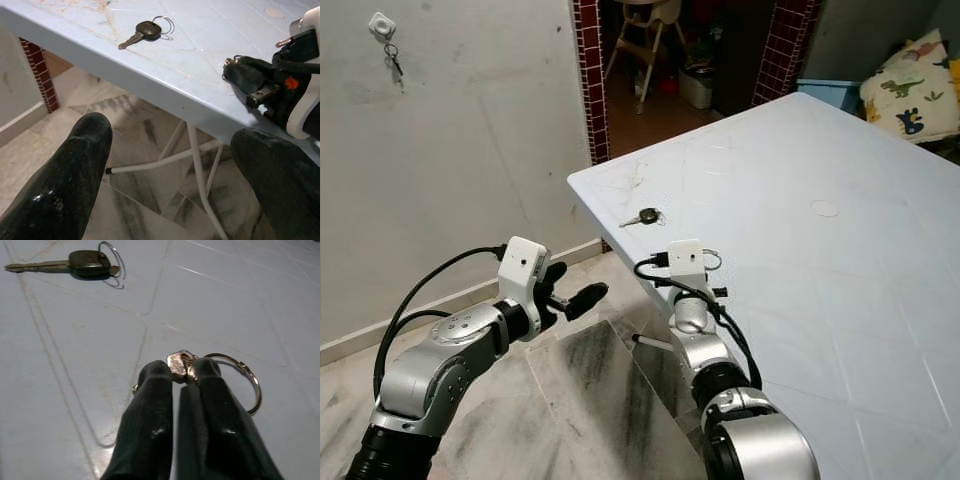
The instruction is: Hang keys on a hook
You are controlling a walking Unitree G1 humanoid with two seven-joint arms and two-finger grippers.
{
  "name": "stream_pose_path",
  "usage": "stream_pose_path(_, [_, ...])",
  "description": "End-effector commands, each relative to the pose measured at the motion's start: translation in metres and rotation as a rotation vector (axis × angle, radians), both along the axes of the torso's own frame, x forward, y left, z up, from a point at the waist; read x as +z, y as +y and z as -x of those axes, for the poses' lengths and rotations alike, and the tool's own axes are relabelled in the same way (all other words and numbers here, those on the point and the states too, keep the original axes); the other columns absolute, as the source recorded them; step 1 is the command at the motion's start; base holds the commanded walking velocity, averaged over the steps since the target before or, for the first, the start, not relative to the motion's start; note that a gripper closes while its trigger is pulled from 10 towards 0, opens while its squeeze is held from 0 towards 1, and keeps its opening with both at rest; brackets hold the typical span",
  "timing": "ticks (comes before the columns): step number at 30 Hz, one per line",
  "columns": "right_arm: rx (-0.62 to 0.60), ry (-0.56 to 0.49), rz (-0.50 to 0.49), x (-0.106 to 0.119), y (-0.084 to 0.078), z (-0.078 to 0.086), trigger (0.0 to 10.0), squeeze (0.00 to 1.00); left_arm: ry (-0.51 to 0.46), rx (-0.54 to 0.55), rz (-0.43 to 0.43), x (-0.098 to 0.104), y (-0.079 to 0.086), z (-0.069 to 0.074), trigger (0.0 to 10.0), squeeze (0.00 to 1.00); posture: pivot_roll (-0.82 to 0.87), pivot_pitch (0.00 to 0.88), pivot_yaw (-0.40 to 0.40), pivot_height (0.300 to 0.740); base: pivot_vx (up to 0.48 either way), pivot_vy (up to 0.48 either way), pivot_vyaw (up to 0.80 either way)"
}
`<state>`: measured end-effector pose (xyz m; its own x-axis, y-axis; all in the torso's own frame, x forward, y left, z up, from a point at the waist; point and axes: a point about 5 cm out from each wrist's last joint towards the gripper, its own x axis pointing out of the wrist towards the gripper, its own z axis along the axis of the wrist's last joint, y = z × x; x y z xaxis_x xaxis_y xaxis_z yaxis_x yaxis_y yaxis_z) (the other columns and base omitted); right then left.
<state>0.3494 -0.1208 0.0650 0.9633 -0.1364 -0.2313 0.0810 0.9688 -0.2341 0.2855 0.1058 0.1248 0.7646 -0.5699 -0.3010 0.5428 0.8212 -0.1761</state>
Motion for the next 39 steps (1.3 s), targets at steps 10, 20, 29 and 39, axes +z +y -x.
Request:
stream_pose_path(10, [-0.030, -0.014, 0.001, -0.005, -0.019, 0.006, 0.0, 0.00, -0.008, -0.005, -0.004, 0.003, 0.000, 0.000, 10.0, 0.00, 0.19, 0.000, 0.022, 0.740, 0.000, 0.000, 0.00])
stream_pose_path(20, [-0.018, -0.075, 0.030, -0.001, -0.042, 0.020, 0.0, 0.00, -0.011, -0.005, -0.001, 0.003, -0.001, -0.003, 10.0, 0.00, 0.17, 0.000, 0.030, 0.740, 0.000, 0.000, 0.00])
stream_pose_path(29, [0.028, -0.149, 0.030, 0.009, -0.044, 0.034, 10.0, 0.00, -0.045, -0.028, 0.035, 0.009, -0.006, -0.009, 10.0, 0.00, 0.14, 0.000, 0.036, 0.740, 0.000, 0.000, 0.00])
stream_pose_path(39, [0.132, -0.191, -0.022, 0.022, -0.023, 0.058, 10.0, 1.00, -0.061, -0.025, 0.059, 0.007, -0.003, -0.008, 10.0, 0.00, 0.12, 0.000, 0.028, 0.740, 0.000, 0.000, 0.00])
